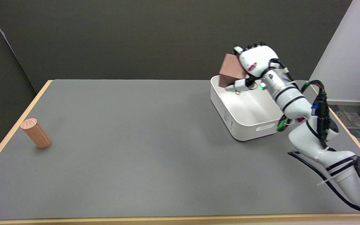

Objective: Place wooden cube into white box.

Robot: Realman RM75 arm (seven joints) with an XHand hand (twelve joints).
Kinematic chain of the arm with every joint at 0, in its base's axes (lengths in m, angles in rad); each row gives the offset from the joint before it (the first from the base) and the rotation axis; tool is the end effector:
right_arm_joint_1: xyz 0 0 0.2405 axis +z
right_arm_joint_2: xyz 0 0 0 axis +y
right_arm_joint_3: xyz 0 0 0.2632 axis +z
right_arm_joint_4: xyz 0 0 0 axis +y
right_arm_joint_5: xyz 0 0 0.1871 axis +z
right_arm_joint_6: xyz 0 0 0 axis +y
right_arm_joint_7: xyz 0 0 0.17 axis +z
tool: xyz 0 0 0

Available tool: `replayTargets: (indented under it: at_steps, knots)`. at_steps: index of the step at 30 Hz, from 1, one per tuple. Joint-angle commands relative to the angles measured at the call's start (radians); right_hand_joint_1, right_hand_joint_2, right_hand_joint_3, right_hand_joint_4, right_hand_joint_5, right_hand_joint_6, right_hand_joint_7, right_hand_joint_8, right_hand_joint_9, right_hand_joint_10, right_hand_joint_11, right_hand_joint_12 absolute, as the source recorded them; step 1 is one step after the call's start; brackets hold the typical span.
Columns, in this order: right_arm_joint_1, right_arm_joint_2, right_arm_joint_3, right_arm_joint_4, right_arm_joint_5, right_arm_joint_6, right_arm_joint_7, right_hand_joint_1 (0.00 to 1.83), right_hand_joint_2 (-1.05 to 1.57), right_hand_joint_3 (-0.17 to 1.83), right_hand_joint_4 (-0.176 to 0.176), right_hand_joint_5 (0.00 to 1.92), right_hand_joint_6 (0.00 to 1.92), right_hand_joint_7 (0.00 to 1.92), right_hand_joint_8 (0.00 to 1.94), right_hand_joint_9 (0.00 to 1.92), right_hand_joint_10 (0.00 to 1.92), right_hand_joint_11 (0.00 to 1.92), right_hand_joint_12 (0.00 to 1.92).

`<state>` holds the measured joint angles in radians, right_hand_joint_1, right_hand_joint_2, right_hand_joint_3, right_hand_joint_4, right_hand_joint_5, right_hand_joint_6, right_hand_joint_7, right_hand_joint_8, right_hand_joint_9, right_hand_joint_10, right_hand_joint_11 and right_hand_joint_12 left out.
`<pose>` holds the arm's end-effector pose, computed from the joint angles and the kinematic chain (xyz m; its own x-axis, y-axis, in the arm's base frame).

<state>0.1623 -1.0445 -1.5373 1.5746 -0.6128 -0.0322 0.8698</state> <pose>-0.1621 -0.3880 0.3873 0.9528 0.1473 -0.2654 0.2529 0.0982 0.9625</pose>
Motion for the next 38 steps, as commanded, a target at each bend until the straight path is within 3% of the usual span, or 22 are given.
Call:
replayTargets:
  at_steps: [1,8,11,12,13,14,16,18,20,23,29,38]
  knots:
    - [-0.077,0.093,0.053,-0.119,-0.017,-0.087,0.119,1.20,1.11,0.27,-0.152,0.59,1.53,0.92,1.25,0.77,1.28,0.62,1.65]
    - [-0.045,0.094,-0.033,-0.207,0.090,-0.079,0.142,1.20,1.11,0.27,-0.151,0.59,1.53,0.92,1.25,0.77,1.28,0.63,1.65]
    - [-0.050,0.087,-0.023,-0.228,0.210,-0.030,0.273,1.20,1.17,0.18,-0.167,0.54,1.53,0.89,1.32,0.76,1.28,0.62,1.66]
    - [-0.053,0.087,-0.014,-0.252,0.284,0.027,0.347,1.15,1.17,0.18,-0.160,0.50,1.44,0.84,1.29,0.73,1.25,0.58,1.64]
    - [-0.055,0.087,-0.008,-0.274,0.327,0.074,0.391,0.84,0.85,0.68,-0.031,0.33,0.82,0.60,0.78,0.53,1.05,0.35,1.43]
    - [-0.055,0.087,0.003,-0.318,0.397,0.170,0.444,0.65,0.68,0.93,0.033,0.22,0.46,0.44,0.49,0.38,0.89,0.19,1.28]
    - [-0.051,0.087,0.008,-0.404,0.521,0.356,0.492,0.55,0.67,0.92,0.022,0.12,0.32,0.28,0.33,0.18,0.64,0.01,1.05]
    - [-0.045,0.087,-0.004,-0.475,0.673,0.508,0.496,0.49,0.60,0.96,-0.008,0.00,0.10,0.01,0.06,0.00,0.14,0.00,0.32]
    - [-0.045,0.075,-0.047,-0.531,0.904,0.636,0.486,0.46,0.58,0.89,-0.035,0.00,0.00,0.00,0.00,0.00,0.01,0.00,0.02]
    - [-0.046,0.056,-0.114,-0.583,1.149,0.820,0.485,0.49,0.66,0.66,-0.060,0.00,0.00,0.00,0.00,0.00,0.00,0.00,0.00]
    - [-0.077,0.046,-0.218,-0.618,1.519,1.160,0.518,0.46,0.66,0.66,-0.063,0.00,0.00,0.00,0.00,0.00,0.00,0.00,0.00]
    - [-0.106,0.042,-0.231,-0.703,1.589,1.368,0.767,0.38,0.68,0.72,-0.060,0.00,0.00,0.00,0.00,0.00,0.00,0.00,0.00]
